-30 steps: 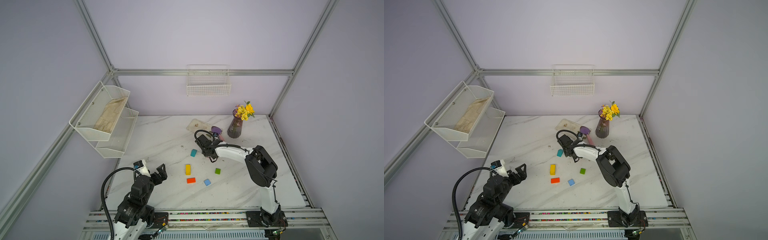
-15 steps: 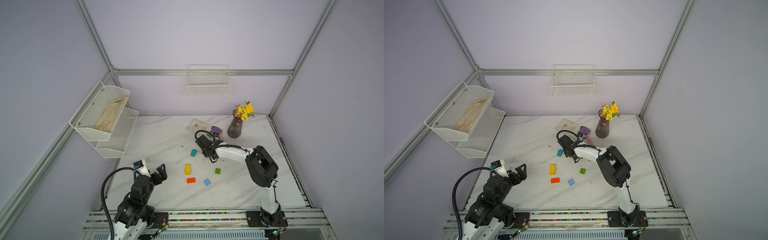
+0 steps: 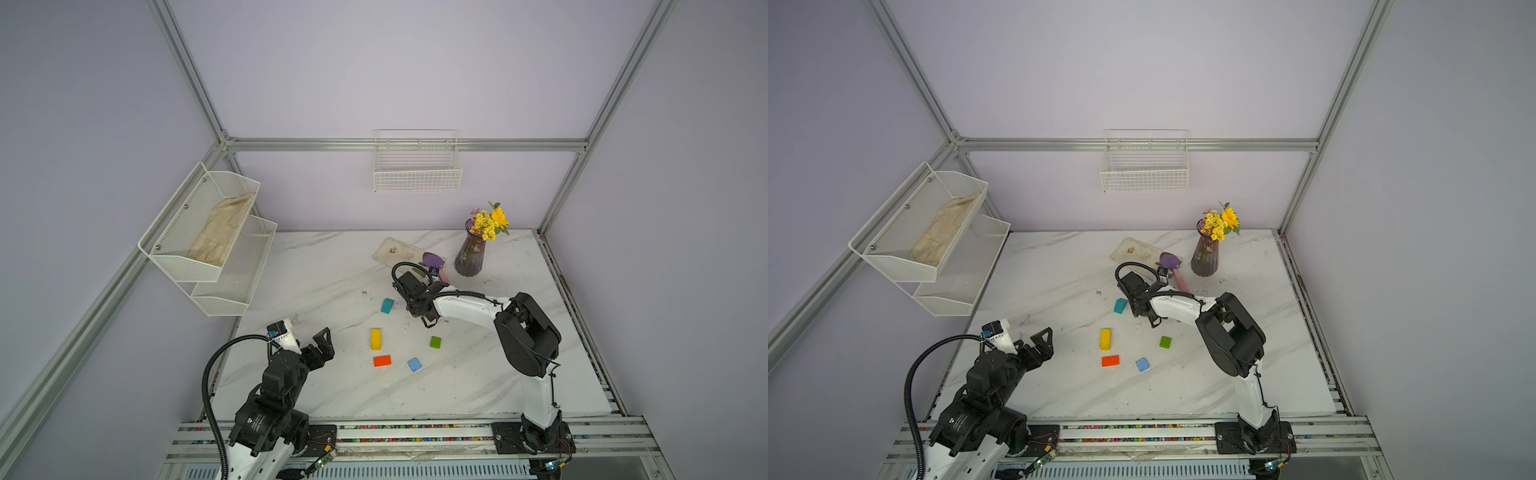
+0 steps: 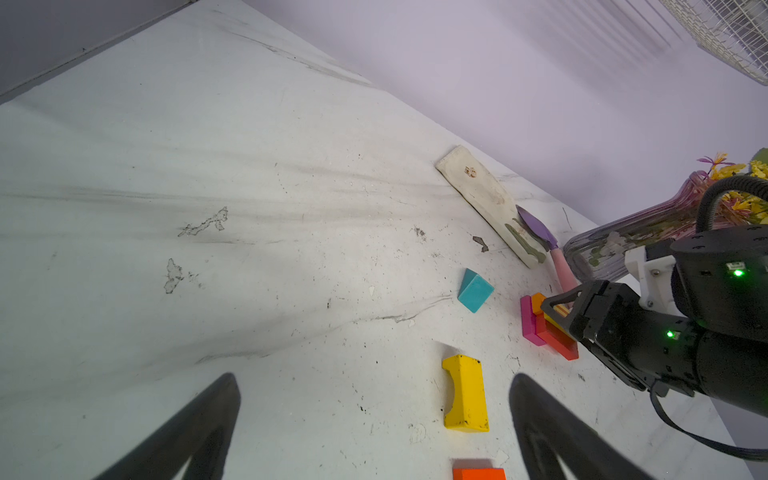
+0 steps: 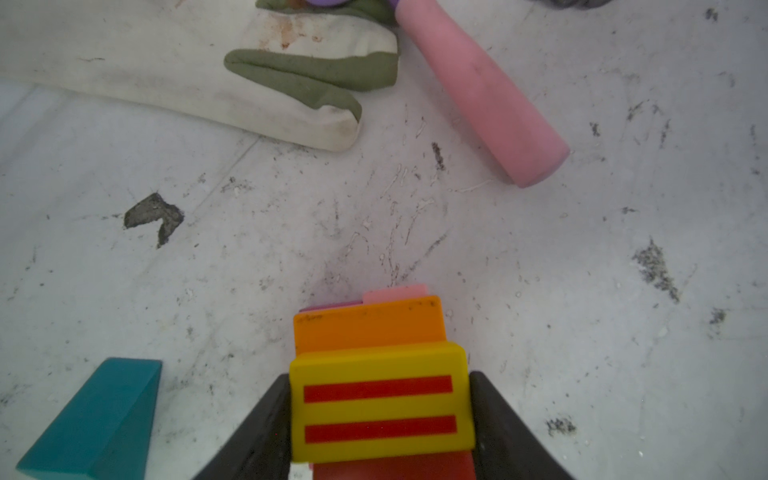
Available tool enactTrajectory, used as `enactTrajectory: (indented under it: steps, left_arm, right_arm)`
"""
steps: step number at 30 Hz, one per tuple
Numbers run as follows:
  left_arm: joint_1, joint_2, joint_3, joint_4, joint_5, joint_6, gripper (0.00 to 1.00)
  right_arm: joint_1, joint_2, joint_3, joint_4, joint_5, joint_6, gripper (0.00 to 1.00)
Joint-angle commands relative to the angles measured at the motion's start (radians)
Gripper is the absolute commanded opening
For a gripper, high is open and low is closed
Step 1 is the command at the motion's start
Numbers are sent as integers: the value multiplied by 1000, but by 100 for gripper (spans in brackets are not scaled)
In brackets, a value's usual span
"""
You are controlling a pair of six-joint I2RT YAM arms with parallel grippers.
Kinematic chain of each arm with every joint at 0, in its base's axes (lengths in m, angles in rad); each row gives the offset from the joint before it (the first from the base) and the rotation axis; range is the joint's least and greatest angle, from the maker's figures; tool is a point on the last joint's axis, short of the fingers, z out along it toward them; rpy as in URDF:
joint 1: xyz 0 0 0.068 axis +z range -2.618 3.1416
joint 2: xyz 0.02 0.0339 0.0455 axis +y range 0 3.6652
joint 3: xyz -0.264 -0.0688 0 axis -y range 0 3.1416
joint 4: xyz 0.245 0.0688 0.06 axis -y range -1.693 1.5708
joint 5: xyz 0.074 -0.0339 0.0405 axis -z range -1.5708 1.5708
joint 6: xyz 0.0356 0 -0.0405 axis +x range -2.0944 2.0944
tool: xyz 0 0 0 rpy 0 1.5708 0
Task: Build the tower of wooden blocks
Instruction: 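Lower the striped yellow block onto the orange block with the right gripper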
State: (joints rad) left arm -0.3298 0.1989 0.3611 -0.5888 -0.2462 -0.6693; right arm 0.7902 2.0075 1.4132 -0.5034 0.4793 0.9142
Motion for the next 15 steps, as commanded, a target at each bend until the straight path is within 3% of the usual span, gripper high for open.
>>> enactTrajectory:
  steps: [1,8,15]
  left_arm:
    - [-3,4,-22,35,0,11,100]
    - [-3,4,-23,35,-1,11,100]
    - [-3,5,-22,35,-1,11,100]
  right_arm:
    - [-5,-26,-11,-12,0,8,49]
    - [-5,-52,0,-20,24,-20,71]
    - [-5,-113,-13,-20,33,-70,80]
